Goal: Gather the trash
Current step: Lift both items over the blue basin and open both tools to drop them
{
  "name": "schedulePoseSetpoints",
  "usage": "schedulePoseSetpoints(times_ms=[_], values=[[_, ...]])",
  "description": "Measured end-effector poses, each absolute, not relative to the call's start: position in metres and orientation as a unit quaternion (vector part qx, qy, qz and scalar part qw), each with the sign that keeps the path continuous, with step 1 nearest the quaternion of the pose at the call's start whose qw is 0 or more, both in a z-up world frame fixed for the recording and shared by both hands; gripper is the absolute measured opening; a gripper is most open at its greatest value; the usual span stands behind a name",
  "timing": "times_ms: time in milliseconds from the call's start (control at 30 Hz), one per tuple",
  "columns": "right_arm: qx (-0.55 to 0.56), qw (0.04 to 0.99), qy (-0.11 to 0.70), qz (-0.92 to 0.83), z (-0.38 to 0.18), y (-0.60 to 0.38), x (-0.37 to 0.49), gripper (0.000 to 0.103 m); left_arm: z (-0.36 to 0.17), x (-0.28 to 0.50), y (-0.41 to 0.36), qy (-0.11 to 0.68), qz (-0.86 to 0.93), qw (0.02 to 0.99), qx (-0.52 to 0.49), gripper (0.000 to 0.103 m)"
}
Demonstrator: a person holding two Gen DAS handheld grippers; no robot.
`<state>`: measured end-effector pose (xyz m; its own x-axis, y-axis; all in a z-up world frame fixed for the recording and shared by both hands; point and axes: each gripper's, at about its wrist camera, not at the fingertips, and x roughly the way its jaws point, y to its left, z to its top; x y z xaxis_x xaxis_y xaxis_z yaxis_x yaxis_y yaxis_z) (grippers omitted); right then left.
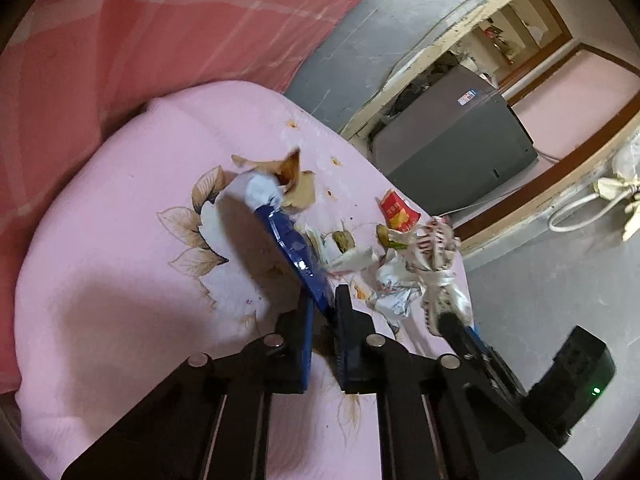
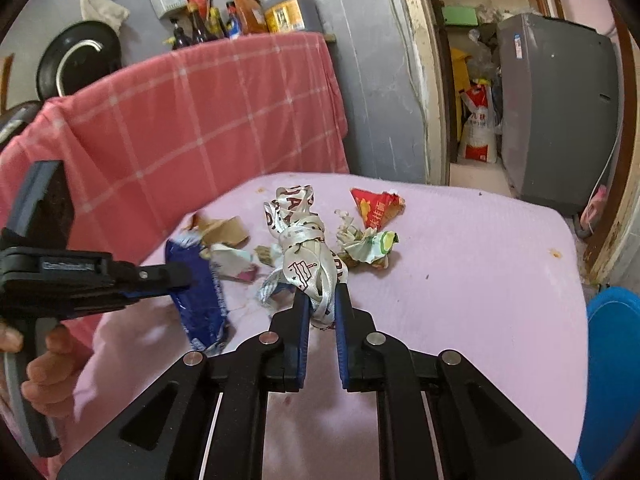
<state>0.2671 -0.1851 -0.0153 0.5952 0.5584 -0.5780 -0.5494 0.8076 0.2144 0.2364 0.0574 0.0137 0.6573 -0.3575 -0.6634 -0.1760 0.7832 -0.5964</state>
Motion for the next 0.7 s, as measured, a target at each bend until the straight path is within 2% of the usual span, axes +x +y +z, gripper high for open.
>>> schedulePoseSetpoints(times_ms=[267,700], values=[[0.035,0.916,0.262,0.302,0.005,-0.211,0.227,0.010,0.037,0.204,0.024,0.364,-0.075,0.889,-0.268,0.002],[0.058,0.968,0.124,0.211,0.062,-0.287,0.166,0.010,0.088,0.174,-0.076,0.203,-0.157,0.956,-0.145,0.002]])
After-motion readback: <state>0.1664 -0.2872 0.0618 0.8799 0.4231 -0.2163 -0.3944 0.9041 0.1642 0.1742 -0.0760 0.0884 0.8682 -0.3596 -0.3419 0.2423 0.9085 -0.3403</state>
